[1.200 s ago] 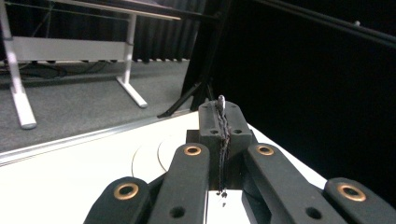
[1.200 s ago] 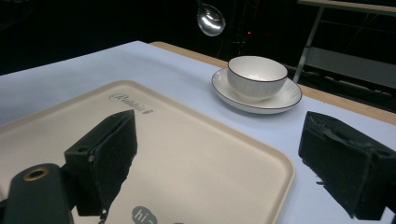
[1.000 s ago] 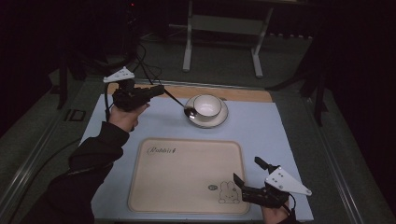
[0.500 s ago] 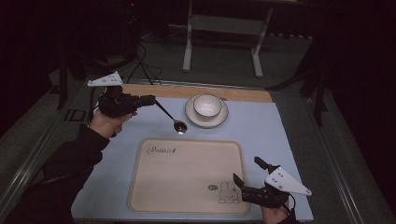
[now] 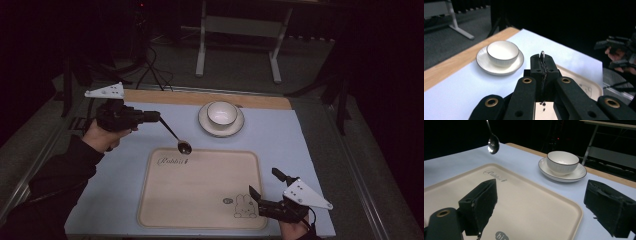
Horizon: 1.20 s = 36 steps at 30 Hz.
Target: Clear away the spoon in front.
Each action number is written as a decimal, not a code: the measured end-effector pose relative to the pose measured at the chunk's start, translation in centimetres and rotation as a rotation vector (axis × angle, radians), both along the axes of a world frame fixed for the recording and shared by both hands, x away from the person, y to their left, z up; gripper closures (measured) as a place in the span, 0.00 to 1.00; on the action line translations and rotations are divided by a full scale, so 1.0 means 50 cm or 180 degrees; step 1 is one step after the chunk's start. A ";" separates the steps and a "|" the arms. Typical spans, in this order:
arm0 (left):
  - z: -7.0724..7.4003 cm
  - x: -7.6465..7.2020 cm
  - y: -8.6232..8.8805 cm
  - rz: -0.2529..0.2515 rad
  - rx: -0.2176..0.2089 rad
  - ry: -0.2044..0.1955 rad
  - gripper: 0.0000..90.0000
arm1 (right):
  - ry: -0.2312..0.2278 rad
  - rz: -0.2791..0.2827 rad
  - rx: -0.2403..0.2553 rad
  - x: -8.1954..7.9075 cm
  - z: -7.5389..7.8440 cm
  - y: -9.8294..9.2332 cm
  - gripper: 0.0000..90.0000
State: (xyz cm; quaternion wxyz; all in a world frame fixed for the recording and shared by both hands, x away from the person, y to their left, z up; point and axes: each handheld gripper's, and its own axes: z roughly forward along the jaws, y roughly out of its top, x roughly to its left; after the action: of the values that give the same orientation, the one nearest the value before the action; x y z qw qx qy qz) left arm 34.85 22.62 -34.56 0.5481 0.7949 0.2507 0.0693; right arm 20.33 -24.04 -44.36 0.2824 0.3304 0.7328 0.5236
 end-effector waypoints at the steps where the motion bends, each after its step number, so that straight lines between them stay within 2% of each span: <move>1: -0.001 -0.001 0.001 0.0001 0.0013 0.0012 1.00 | -0.0001 0.0003 -0.0001 0.000 0.000 0.000 0.13; 6: -0.005 -0.002 0.003 -0.0161 0.0090 0.0047 1.00 | 0.0010 -0.0003 -0.0005 0.000 -0.001 0.000 0.13; 8: -0.007 -0.001 0.003 -0.0302 0.0110 0.0115 1.00 | 0.0009 -0.0001 -0.0008 0.000 0.000 0.001 0.13; 9: -0.008 -0.003 0.001 -0.0312 0.0140 0.0085 1.00 | 0.0007 -0.0001 -0.0011 0.000 0.000 0.001 0.13; 14: -0.016 -0.007 -0.009 -0.0558 0.0266 0.0127 1.00 | 0.0016 0.0002 -0.0020 0.000 -0.001 0.002 0.13; 17: -0.021 -0.007 -0.015 -0.0677 0.0319 0.0173 1.00 | 0.0013 0.0003 -0.0023 0.000 -0.001 0.002 0.13; 18: -0.024 -0.006 -0.018 -0.0758 0.0346 0.0234 1.00 | 0.0016 0.0003 -0.0024 0.000 -0.002 0.002 0.13; 20: -0.028 -0.007 -0.022 -0.0793 0.0397 0.0239 1.00 | 0.0018 0.0006 -0.0024 0.000 -0.002 0.002 0.13; 24: -0.039 -0.006 -0.033 -0.0960 0.0517 0.0338 1.00 | 0.0015 0.0006 -0.0024 0.001 -0.002 0.002 0.13; 28: -0.051 -0.006 -0.043 -0.1044 0.0629 0.0408 1.00 | 0.0017 0.0011 -0.0025 0.000 -0.001 0.002 0.13; 29: -0.051 -0.006 -0.043 -0.1044 0.0629 0.0408 1.00 | 0.0017 0.0011 -0.0025 0.000 -0.001 0.002 0.13; 32: -0.062 -0.005 -0.052 -0.1187 0.0699 0.0494 1.00 | 0.0020 0.0017 -0.0027 0.001 -0.002 0.002 0.13; 36: -0.072 -0.002 -0.063 -0.1248 0.0770 0.0538 1.00 | 0.0026 0.0021 -0.0029 0.001 -0.002 0.002 0.13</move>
State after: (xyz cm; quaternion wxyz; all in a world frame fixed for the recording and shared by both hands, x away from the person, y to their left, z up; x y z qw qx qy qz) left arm 34.73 19.45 -38.14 0.4290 0.8912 0.1265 -0.0756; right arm 20.37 -23.92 -44.48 0.2792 0.3287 0.7374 0.5198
